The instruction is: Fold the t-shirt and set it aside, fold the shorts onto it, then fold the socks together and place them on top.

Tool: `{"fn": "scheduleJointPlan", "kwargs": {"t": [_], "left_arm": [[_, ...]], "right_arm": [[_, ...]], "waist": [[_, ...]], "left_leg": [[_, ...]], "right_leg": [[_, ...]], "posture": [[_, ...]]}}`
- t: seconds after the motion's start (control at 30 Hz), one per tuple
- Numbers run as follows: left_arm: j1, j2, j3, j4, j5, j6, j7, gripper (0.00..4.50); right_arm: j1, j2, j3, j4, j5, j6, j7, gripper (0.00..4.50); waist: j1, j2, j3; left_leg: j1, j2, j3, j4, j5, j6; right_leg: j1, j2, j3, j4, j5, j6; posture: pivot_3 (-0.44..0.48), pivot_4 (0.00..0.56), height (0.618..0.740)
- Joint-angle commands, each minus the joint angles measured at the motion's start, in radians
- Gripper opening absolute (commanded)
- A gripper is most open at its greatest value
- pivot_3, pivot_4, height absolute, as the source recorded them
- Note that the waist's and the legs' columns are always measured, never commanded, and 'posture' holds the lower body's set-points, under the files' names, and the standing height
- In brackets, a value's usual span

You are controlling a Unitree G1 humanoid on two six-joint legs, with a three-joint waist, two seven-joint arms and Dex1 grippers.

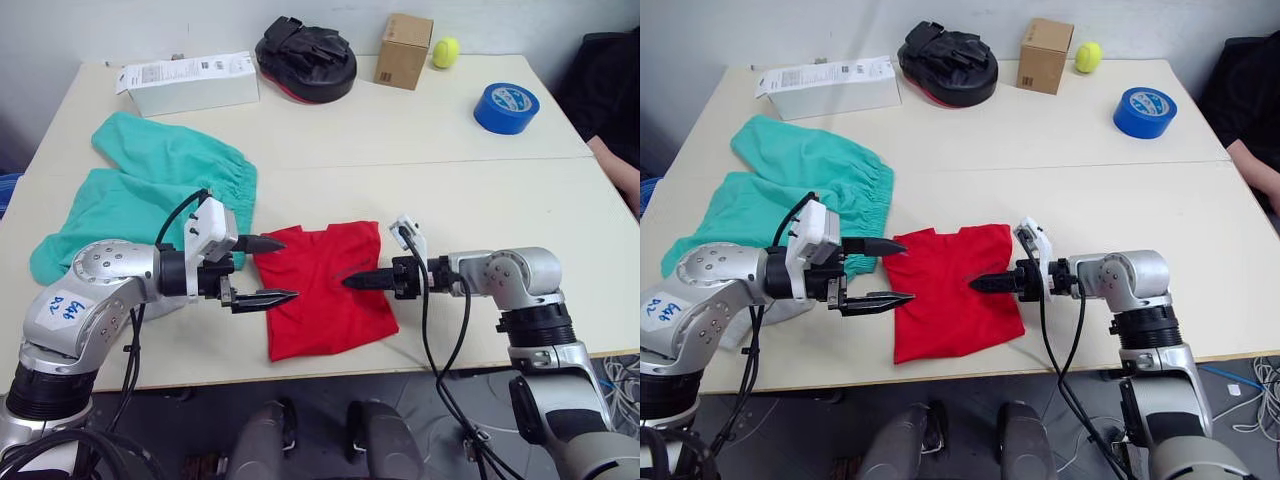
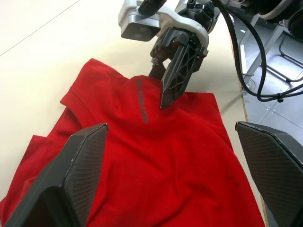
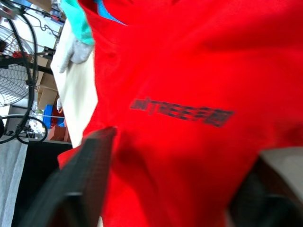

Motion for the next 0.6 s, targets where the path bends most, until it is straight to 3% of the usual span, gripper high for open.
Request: {"fn": "scheduleJointPlan", "kwargs": {"t": [0.03,0.2,0.5,0.6], "left_arm": [[-0.014,0.004,-0.006,-0.013,0.007,-0.02,0.002,4.5],[-0.018,0.005,-0.013,-0.009,0.009,-0.024,-0.003,4.5],[-0.028,-0.004,-0.035,-0.014,0.001,-0.029,-0.009,4.5],[-0.041,-0.015,-0.05,-0.001,0.009,-0.039,-0.012,4.5]], "right_arm": [[0.035,0.014,0.025,-0.001,0.013,0.04,-0.011,1.53],[0.042,-0.003,0.019,-0.012,0.018,0.039,-0.002,0.02],[0.047,-0.145,-0.012,-0.053,0.038,0.019,0.063,0.02],[0.071,-0.283,-0.021,-0.076,0.032,-0.025,0.139,0.02]], "waist": [[0.002,0.0,0.0],[0.002,-0.003,-0.002],[0.017,-0.003,-0.002],[0.032,-0.001,0.0]], "left_leg": [[0.0,0.0,0.0,0.0,0.0,0.0],[0.0,0.0,0.0,0.001,-0.001,-0.002],[-0.001,-0.003,0.0,0.0,-0.002,-0.003],[-0.003,-0.004,0.0,0.0,-0.003,-0.002]], "right_leg": [[0.0,0.0,0.0,0.0,0.0,0.0],[0.0,0.0,0.0,0.0,0.0,0.0],[0.0,-0.003,0.0,-0.001,0.001,-0.001],[0.0,-0.004,-0.001,-0.005,0.002,0.001]], "posture": [[0.0,0.15,0.74],[0.0,0.15,0.74],[0.0,0.15,0.74],[0.0,0.15,0.74]]}}
